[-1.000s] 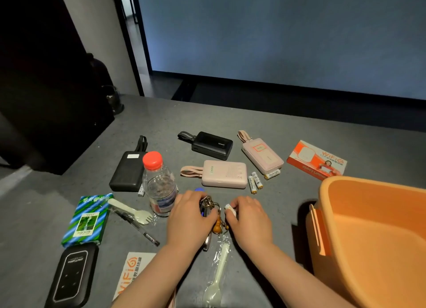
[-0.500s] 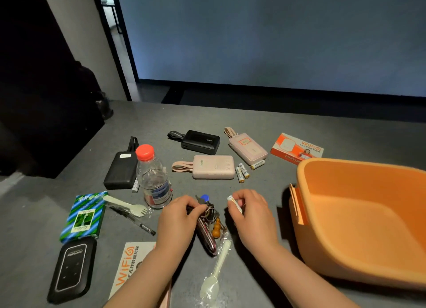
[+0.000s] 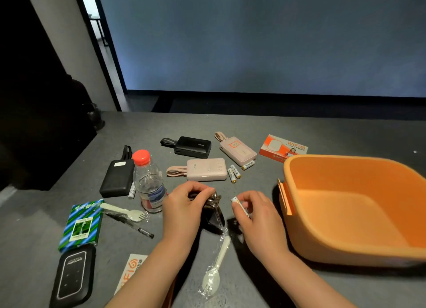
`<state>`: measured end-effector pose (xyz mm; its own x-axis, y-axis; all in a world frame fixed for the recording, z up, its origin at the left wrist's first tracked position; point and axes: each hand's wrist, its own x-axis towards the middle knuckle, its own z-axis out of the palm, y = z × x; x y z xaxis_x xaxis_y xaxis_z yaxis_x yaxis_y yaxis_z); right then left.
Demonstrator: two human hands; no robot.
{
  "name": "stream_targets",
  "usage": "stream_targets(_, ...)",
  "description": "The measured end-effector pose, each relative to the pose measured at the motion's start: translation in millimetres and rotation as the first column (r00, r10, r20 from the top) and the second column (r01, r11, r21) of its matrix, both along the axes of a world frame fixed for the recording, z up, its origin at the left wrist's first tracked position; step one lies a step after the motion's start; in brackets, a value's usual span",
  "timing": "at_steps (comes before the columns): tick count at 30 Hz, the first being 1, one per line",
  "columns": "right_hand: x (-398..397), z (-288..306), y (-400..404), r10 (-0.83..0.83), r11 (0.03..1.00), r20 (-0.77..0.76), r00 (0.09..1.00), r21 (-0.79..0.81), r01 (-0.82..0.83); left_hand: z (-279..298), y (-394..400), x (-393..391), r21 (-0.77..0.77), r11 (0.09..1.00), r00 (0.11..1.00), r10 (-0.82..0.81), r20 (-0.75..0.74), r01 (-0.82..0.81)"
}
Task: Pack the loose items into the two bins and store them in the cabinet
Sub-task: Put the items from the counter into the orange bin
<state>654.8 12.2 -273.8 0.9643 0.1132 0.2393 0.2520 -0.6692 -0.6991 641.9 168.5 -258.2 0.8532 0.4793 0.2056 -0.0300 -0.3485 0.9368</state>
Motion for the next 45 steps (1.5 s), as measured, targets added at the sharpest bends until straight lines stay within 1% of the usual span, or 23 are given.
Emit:
stream_targets(4,-5,37,-13,-0.015,0.995,0.058,0.998,0.103,0.009,46,-13,8,0.061,0.992,0.977,-0.119,0.179,0.109)
stream_targets(8,-8,75,-44,-0.113,0.978,0.176,0.978,0.191,0.078,92,-36,19,0.188,0.956,0.903,-0.276,0.330,0.224)
stream_targets(11,-6,89,-82,-0.188,0.961,0.213,0.959,0.240,0.135,112,-63,30,0.255,0.927,0.861,-0.356,0.362,0.276)
stream_targets(13,-1,89,-112,-0.218,0.961,0.213,0.953,0.220,0.170,116,-86,38,0.282,0.914,0.845,-0.384,0.373,0.291)
stream_targets(16,10,76,-159,-0.250,0.962,0.141,0.958,0.150,0.229,113,-121,47,0.290,0.898,0.826,-0.424,0.370,0.331)
stream_targets(19,22,63,-196,-0.257,0.963,0.065,0.964,0.103,0.250,104,-154,53,0.310,0.880,0.818,-0.457,0.349,0.360)
stream_targets(22,38,55,-221,-0.214,0.976,0.013,0.977,0.034,0.213,83,-180,66,0.294,0.882,0.845,-0.450,0.291,0.368)
stream_targets(25,59,48,-238,-0.151,0.988,-0.067,0.986,-0.041,0.148,56,-196,81,0.226,0.884,0.882,-0.447,0.148,0.410)
stream_targets(26,67,45,-241,-0.131,0.990,-0.102,0.986,-0.068,0.125,50,-199,86,0.229,0.875,0.885,-0.457,0.093,0.427)
stream_targets(28,86,41,-246,-0.076,0.992,-0.170,0.983,-0.114,0.057,44,-204,98,0.300,0.835,0.878,-0.478,-0.024,0.462)
stream_targets(31,113,40,-248,0.014,0.985,-0.236,0.972,-0.162,-0.054,48,-207,119,0.410,0.748,0.850,-0.495,-0.178,0.522)
stream_targets(34,130,39,-249,0.072,0.978,-0.250,0.966,-0.171,-0.117,52,-211,135,0.467,0.633,0.782,-0.559,-0.275,0.617)
stream_targets(36,136,35,-251,0.095,0.975,-0.255,0.962,-0.171,-0.141,49,-211,139,0.510,0.525,0.724,-0.586,-0.364,0.681)
stream_targets(38,138,28,-253,0.116,0.965,-0.281,0.953,-0.196,-0.176,44,-210,142,0.553,0.399,0.668,-0.580,-0.466,0.732)
stream_targets(39,138,24,-254,0.125,0.959,-0.307,0.943,-0.208,-0.194,41,-210,144,0.578,0.334,0.650,-0.559,-0.514,0.744)
stream_targets(41,139,18,-253,0.136,0.949,-0.373,0.918,-0.218,-0.229,38,-211,144,0.634,0.233,0.650,-0.502,-0.571,0.737)
stream_targets(42,138,16,-252,0.140,0.946,-0.403,0.905,-0.214,-0.242,38,-212,144,0.658,0.204,0.660,-0.478,-0.580,0.725)
stream_targets(43,139,15,-251,0.145,0.945,-0.423,0.894,-0.210,-0.252,38,-212,144,0.676,0.198,0.675,-0.464,-0.573,0.710)
stream_targets(44,139,14,-250,0.147,0.942,-0.435,0.888,-0.214,-0.260,39,-212,144,0.690,0.217,0.695,-0.463,-0.550,0.690)
stream_targets(45,139,13,-249,0.145,0.937,-0.440,0.886,-0.226,-0.265,40,-212,144,0.699,0.259,0.719,-0.472,-0.510,0.666)
